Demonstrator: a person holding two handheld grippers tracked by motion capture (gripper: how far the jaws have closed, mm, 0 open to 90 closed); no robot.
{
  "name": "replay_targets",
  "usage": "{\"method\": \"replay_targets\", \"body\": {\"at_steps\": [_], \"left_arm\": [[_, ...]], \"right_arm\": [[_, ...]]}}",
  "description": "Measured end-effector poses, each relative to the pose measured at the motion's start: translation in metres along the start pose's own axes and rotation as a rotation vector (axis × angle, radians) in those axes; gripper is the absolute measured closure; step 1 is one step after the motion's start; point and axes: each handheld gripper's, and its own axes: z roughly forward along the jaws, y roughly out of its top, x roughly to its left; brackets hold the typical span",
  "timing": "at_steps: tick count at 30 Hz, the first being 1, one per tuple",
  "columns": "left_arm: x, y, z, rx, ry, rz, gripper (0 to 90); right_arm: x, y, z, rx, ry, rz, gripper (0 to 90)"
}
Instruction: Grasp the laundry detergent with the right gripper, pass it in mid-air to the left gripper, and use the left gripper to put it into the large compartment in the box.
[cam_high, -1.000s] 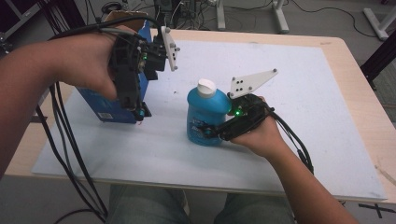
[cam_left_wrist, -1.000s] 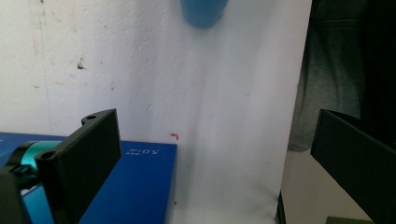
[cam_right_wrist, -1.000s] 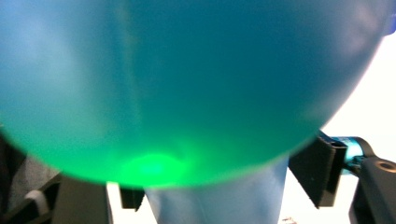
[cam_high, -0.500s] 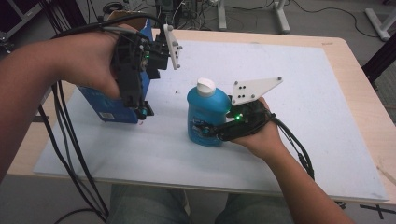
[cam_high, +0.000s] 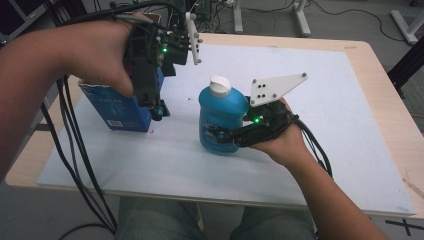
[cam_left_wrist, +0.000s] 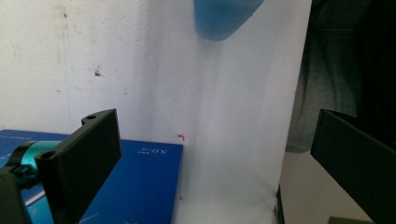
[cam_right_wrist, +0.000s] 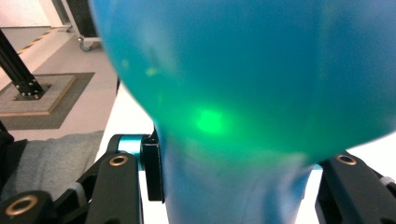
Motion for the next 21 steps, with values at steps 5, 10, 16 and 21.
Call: {"method": "replay_targets", "body": {"at_steps": [5, 10, 16, 21], "left_arm": [[-0.004, 0.015, -0.008, 0.015, -0.004, 0.024, 1.8], [-0.009, 0.031, -0.016, 0.024, -0.005, 0.04, 1.8], [-0.012, 0.044, -0.021, 0.033, -0.016, 0.055, 1.8], [-0.017, 0.056, -0.021, 0.045, -0.014, 0.076, 1.8]], "right_arm": [[0.002, 0.005, 0.001, 0.006, 0.027, -0.004, 46.2], [0.004, 0.012, 0.001, 0.008, 0.055, -0.008, 46.2], [0.006, 0.02, 0.001, 0.01, 0.074, -0.015, 46.2], [0.005, 0.029, 0.001, 0.012, 0.102, -0.015, 46.2]]}}
